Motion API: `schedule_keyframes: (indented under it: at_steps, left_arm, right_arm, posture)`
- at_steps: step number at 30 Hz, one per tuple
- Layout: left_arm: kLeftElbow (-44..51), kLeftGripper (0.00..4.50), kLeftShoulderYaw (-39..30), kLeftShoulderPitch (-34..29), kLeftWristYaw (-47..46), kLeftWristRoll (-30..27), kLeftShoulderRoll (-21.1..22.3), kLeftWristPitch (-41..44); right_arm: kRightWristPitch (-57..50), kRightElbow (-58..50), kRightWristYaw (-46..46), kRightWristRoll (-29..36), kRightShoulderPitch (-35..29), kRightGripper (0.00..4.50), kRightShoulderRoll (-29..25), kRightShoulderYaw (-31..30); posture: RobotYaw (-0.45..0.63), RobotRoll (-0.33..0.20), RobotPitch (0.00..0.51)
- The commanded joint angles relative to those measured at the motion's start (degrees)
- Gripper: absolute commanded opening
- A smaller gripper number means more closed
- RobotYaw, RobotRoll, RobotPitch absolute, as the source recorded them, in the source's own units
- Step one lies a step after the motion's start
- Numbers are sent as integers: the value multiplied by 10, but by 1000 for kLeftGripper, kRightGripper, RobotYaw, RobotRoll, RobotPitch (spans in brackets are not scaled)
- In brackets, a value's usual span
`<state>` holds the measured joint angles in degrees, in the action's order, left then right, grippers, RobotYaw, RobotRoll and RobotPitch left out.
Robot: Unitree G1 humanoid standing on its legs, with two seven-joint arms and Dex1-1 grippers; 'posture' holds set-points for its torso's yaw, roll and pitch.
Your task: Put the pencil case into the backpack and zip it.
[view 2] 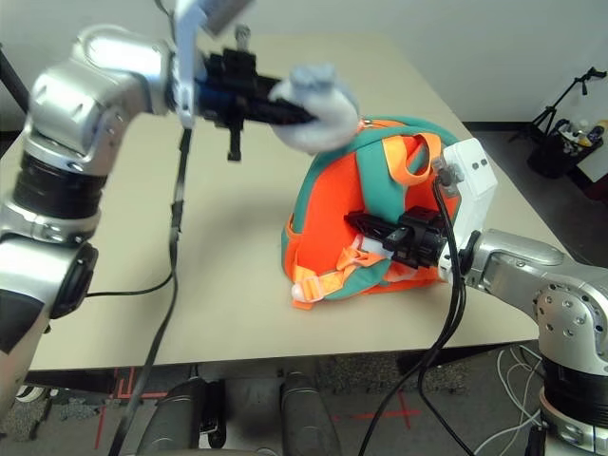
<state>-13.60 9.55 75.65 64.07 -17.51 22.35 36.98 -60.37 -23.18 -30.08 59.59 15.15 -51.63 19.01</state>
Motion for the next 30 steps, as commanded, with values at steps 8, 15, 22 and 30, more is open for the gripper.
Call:
schedule_keyframes:
  at_steps: [8,15,22,30]
  left_arm:
    - [26,253,-112,-13,-75,-109,51,232]
    - [61,252,-197,-26,-133,-205,59,380]
    - [95,251,-257,-57,-216,-264,19,472]
    - [147,250,-308,-118,-287,-312,-37,552]
  right_arm:
    - [-8,-3,6,-11,-6,123,22,-15]
    - [-9,-6,8,-15,-10,123,30,-12]
    - [-8,-4,8,-22,-6,123,41,-17]
    - [-2,0,2,-34,-5,123,52,-25]
  posture:
    - [-85,0,117]
    - [-83,0,118]
    - [-74,0,115]
    - [-67,0,115]
